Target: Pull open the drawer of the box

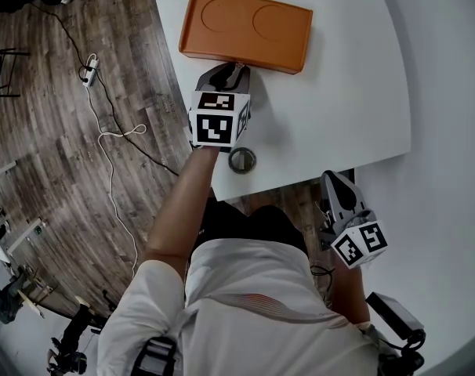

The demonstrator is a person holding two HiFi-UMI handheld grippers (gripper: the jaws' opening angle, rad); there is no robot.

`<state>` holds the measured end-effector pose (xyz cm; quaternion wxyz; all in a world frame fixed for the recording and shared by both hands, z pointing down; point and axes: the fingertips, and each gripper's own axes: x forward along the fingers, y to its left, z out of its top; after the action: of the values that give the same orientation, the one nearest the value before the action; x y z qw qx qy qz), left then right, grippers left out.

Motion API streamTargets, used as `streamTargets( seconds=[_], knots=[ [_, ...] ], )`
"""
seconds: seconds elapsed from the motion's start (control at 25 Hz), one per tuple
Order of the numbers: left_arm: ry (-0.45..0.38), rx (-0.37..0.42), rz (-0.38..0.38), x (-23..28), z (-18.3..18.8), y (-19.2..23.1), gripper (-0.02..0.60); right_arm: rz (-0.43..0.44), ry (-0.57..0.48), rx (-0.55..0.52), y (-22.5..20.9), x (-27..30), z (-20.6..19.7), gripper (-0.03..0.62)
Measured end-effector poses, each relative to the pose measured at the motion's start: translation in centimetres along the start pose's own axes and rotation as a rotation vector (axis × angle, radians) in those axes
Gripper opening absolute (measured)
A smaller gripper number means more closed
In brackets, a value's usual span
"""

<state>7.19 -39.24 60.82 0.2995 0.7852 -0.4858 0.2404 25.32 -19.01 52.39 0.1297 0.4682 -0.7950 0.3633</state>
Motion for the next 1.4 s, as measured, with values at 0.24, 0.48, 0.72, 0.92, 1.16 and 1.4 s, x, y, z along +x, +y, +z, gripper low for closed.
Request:
streamTargets(
  seconds=[0.24,0.48,0.72,0.92,1.16,1.4],
  knots=[
    [-0.005,-0.021,-0.004,-0.2,-0.2,-0.2,0.081,-0.007,0.015,-0.046,0.3,-0.3,-0.6,0.003],
    [0.001,-0.021,0.0,-0.3,-1.0,-0.3,0.078,0.0,0.012,-0.043,0.0,0.0,-0.9,0.003],
    [0.013,-0.037,-0.001,-1.6,-2.7,-0.6,0.078,0.005,0.011,-0.05,0.5,0.2,-1.0,0.003],
    [0.028,-0.049,-0.001,-2.5,-3.5,-0.8,0.078,0.016,0.014,-0.07,1.3,0.6,0.0,0.003],
    [0.041,-0.061,-0.005,-3.1,-5.0,-1.4,0.078,0.025,0.006,-0.078,1.5,0.7,0.1,0.003],
    [0.048,-0.071,-0.006,-4.3,-6.3,-1.7,0.078,0.033,-0.001,-0.084,2.1,0.2,-0.2,0.003]
  ],
)
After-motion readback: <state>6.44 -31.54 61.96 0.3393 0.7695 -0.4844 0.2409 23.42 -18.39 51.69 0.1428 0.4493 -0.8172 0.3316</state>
